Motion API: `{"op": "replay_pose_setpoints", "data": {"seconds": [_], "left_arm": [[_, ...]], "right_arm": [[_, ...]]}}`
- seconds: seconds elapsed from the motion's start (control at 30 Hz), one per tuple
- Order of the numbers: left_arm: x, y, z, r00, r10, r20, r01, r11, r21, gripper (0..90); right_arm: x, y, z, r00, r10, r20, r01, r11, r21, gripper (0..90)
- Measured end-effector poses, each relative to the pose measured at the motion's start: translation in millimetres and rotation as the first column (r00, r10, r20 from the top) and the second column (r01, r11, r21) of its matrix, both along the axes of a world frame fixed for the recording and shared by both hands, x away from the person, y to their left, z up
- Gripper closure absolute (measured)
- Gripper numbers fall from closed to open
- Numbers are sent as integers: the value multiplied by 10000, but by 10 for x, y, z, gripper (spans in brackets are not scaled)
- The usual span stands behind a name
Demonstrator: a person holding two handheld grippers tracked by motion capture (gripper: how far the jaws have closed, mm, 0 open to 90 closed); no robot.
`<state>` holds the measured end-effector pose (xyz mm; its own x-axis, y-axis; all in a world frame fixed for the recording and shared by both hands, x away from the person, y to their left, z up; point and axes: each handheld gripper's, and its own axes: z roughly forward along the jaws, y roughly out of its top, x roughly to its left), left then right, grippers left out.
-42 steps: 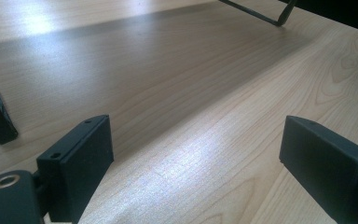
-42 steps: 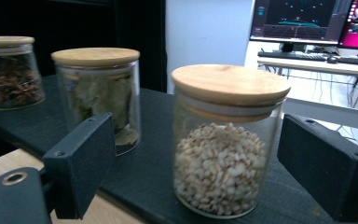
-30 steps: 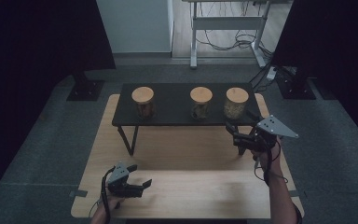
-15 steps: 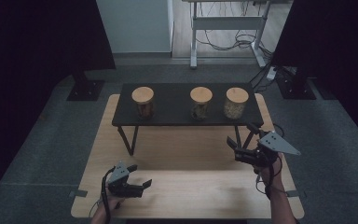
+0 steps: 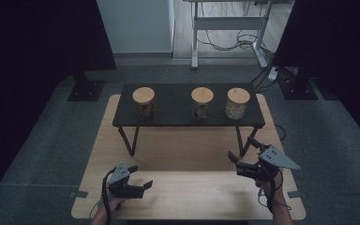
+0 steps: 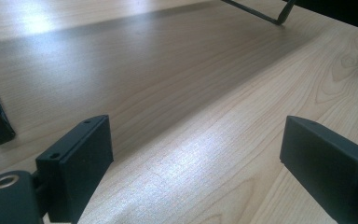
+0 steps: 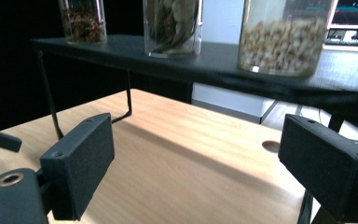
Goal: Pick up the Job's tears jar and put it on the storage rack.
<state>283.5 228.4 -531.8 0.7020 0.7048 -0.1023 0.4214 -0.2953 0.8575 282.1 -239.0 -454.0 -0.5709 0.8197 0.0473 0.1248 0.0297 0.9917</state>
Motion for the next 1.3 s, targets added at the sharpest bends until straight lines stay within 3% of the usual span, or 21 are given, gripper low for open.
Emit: {"op": "replay_pose_setpoints", "data": {"seconds": [0.33,0.57,0.93,1.3], "left_arm": [[-1,-6,-4,10000,-6,-13,6,10000,22,85],[-2,1,-3,10000,16,2,-16,10000,40,85],[3,15,-19,10000,56,-6,-56,9999,142,77],[1,6,-15,10000,17,49,-18,9998,218,71]], "right_arm": [[-40,-12,-348,9974,-14,-718,11,10000,-35,97],[-5,36,-569,9914,-26,-1307,-22,9993,-364,94],[32,80,-674,9873,49,-1586,-126,9988,-474,92],[24,86,-673,9881,112,-1533,-184,9988,-461,87]]}}
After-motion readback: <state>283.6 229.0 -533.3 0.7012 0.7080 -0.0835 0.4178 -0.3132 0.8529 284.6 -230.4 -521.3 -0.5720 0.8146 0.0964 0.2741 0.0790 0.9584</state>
